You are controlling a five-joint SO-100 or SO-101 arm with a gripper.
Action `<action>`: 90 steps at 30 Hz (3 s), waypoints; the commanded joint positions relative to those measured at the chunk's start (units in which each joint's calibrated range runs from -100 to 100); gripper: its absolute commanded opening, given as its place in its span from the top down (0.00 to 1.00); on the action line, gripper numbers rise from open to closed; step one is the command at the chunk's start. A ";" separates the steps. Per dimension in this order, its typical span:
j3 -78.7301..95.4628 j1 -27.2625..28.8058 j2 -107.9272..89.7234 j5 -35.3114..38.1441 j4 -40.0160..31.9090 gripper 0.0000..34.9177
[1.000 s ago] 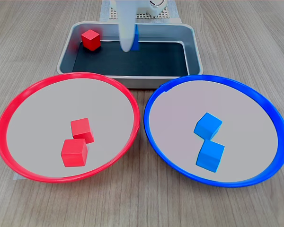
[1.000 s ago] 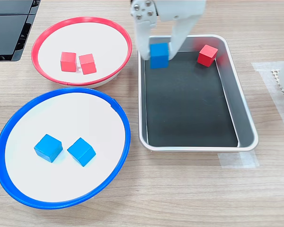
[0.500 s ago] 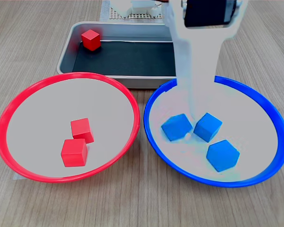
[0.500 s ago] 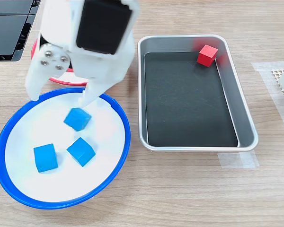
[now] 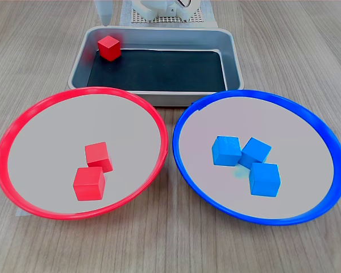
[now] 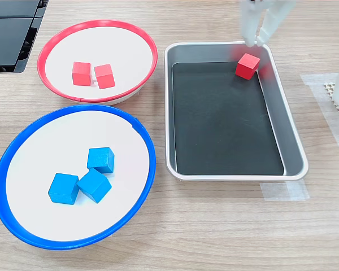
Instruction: Move six blocks from tray to matching dishes
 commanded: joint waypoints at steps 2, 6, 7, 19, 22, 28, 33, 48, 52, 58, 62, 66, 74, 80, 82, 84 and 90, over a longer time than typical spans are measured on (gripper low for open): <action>7.11 5.91 -3.12 8.99 -8.06 0.68; 8.38 4.97 -3.12 10.65 -10.04 0.60; 8.74 4.59 -3.12 10.70 -10.79 0.60; 13.93 2.99 -2.10 13.53 -18.05 0.64; 15.03 1.86 -2.10 13.53 -18.71 0.64; 16.85 -0.30 -2.70 13.33 -19.29 0.65; 17.66 -1.62 -2.78 13.28 -18.96 0.90; -55.34 -21.38 29.88 -23.15 -6.08 1.00; -67.00 -22.61 42.16 -21.44 -8.48 0.79; -61.53 -24.11 43.02 -13.28 -13.76 0.55; -50.70 -23.17 33.47 -12.60 -14.25 0.69; -32.49 -22.51 17.86 -16.61 -21.02 0.99; 13.02 -25.81 -24.53 -29.94 -39.26 1.00; 38.42 -27.41 -54.13 -32.04 -36.71 1.00; 45.16 -27.41 -61.20 -31.75 -35.47 1.00; 50.71 -26.84 -67.69 -31.55 -33.73 1.00; 55.72 -26.28 -74.17 -31.70 -29.11 1.00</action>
